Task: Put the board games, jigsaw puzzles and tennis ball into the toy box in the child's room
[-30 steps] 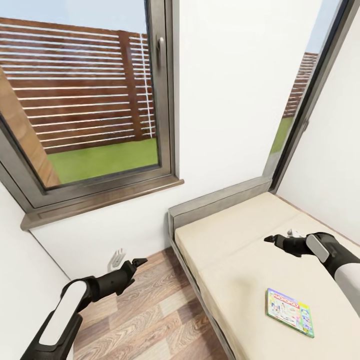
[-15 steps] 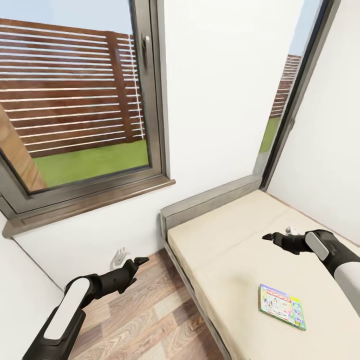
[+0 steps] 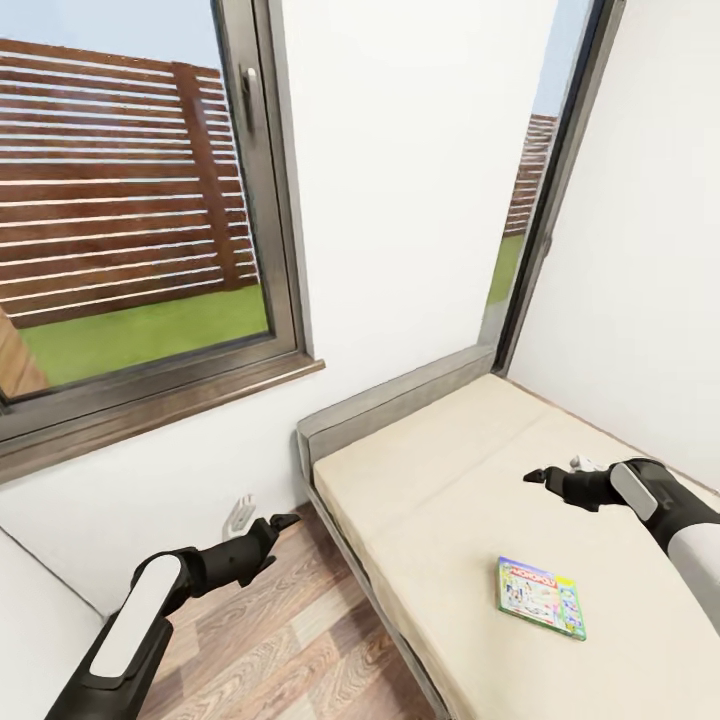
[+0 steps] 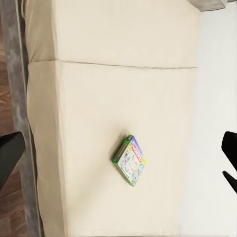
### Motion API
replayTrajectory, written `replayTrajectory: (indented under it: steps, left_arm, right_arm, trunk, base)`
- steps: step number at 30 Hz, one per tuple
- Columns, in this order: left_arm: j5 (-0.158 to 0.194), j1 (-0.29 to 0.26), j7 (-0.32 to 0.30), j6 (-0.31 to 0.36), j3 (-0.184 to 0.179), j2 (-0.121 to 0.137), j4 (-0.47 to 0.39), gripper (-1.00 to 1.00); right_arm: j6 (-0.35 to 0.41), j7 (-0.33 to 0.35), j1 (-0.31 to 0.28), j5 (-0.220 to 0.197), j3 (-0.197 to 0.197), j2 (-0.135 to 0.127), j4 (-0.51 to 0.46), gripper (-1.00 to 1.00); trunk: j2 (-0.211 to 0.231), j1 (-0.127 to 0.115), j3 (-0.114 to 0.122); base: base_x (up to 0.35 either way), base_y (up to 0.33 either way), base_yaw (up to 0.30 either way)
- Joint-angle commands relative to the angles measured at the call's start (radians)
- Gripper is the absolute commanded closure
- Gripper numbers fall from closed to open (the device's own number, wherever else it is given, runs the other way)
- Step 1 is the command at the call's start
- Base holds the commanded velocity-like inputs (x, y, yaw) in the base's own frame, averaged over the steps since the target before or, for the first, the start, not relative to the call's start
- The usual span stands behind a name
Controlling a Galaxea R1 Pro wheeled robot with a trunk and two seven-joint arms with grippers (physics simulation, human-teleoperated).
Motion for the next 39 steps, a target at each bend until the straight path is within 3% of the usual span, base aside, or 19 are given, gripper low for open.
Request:
replayTrajectory:
  steps: [1, 11, 12, 17, 20, 30, 39]
  left_arm:
    - [0.011, -0.001, 0.01, 0.0, -0.001, 0.001, -0.001, -1.0]
    - [0.013, -0.001, 0.007, 0.001, 0.0, 0.002, -0.002, -1.0]
    - [0.014, -0.001, 0.006, 0.0, 0.0, 0.002, -0.002, -1.0]
    - [0.014, -0.001, 0.007, 0.0, 0.0, 0.002, -0.003, -1.0]
    - [0.014, -0.001, 0.007, 0.0, 0.0, 0.002, -0.002, -1.0]
    - [0.014, -0.001, 0.007, 0.0, 0.0, 0.002, -0.003, -1.0]
    - [0.014, -0.001, 0.007, 0.0, 0.0, 0.002, -0.003, -1.0]
  right_arm:
    - [0.002, 0.006, -0.001, 0.006, 0.004, 0.0, 0.002, -1.0]
    - [0.014, 0.001, -0.001, 0.005, 0.003, 0.008, 0.027, -1.0]
    - [0.065, 0.001, -0.001, 0.005, 0.003, 0.009, 0.037, -1.0]
    - [0.172, 0.005, -0.001, 0.008, 0.002, 0.01, 0.045, -1.0]
    - [0.187, 0.005, -0.001, 0.008, 0.002, 0.01, 0.046, -1.0]
    - [0.204, 0.001, -0.001, 0.008, 0.003, 0.011, 0.048, -1.0]
    - [0.175, -0.002, -0.001, 0.008, 0.004, 0.011, 0.049, -1.0]
  trunk:
    - [-0.008, 0.004, -0.005]
    - [-0.078, 0.042, -0.039]
    - [-0.085, 0.046, -0.043]
    - [-0.12, 0.065, -0.06]
    - [-0.141, 0.077, -0.07]
    - [-0.211, 0.115, -0.102]
    - [-0.274, 0.15, -0.13]
  base:
    - [0.0, 0.0, -0.257]
    - [0.0, 0.0, -0.262]
    - [0.0, 0.0, -0.197]
    - [0.0, 0.0, -0.124]
    - [0.0, 0.0, -0.044]
    - [0.0, 0.0, -0.018]
    - [0.0, 0.0, -0.004]
